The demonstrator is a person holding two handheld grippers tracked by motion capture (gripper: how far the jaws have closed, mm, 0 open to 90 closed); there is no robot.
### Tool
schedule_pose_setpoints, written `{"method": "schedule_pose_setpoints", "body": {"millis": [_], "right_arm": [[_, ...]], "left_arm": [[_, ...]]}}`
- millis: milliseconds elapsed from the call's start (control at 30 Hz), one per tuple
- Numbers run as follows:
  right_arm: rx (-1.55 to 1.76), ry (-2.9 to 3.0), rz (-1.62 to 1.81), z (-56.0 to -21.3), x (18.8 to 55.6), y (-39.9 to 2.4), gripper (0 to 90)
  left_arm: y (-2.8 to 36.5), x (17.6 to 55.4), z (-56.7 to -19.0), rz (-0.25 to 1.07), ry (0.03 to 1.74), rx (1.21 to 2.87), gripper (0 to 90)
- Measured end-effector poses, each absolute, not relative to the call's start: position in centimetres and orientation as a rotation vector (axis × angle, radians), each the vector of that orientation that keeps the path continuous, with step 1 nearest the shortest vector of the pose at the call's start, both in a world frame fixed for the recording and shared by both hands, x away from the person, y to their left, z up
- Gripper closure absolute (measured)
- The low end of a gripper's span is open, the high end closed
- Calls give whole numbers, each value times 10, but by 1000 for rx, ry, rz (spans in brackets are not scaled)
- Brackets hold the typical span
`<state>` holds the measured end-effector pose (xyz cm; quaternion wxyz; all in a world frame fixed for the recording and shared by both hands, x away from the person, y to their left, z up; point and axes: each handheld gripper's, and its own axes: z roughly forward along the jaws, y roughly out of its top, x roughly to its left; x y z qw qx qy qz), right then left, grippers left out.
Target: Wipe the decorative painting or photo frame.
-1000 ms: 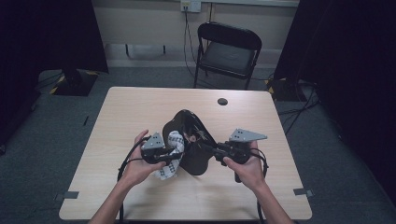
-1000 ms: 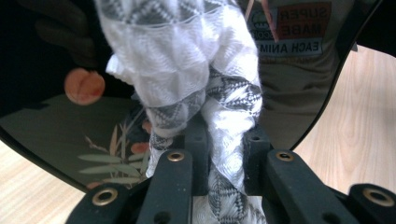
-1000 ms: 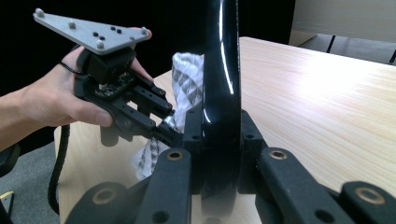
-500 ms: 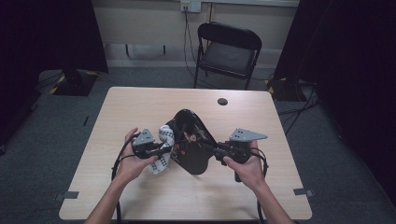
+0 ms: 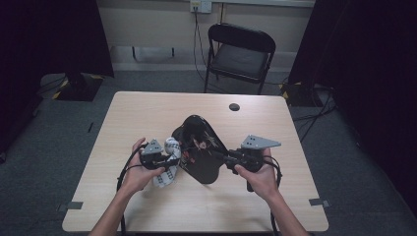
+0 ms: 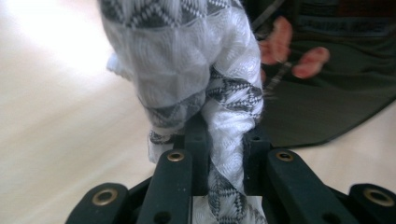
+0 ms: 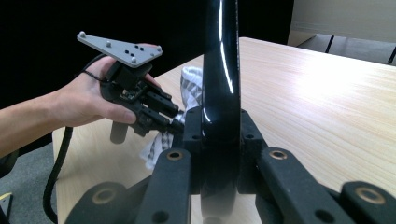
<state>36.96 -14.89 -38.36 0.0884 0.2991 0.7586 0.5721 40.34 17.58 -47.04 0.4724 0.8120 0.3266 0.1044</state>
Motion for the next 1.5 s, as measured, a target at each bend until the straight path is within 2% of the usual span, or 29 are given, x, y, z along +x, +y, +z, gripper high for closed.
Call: {"method": "schedule_pose_setpoints", "body": {"millis": [167, 433, 633, 833, 1000, 1267, 1500], "right_arm": [[892, 2258, 1706, -384, 370, -150, 797], [894, 2257, 1706, -384, 370, -150, 797], [884, 2257, 1700, -384, 370, -149, 797], [887, 2259, 1703, -384, 370, -150, 801], [885, 2257, 1702, -384, 370, -149, 800], [880, 2253, 1704, -384, 370, -148, 797], [885, 2256, 1706, -384, 370, -148, 794]], "left_arm": [[168, 398, -461, 240, 763, 1945, 779], [149, 391, -456, 197, 671, 1984, 776], [159, 396, -465, 218, 726, 2029, 776], [177, 401, -463, 277, 803, 1970, 779], [186, 406, -470, 319, 856, 1981, 777], [180, 405, -474, 261, 851, 2000, 775], [160, 396, -469, 213, 758, 2043, 775]]}}
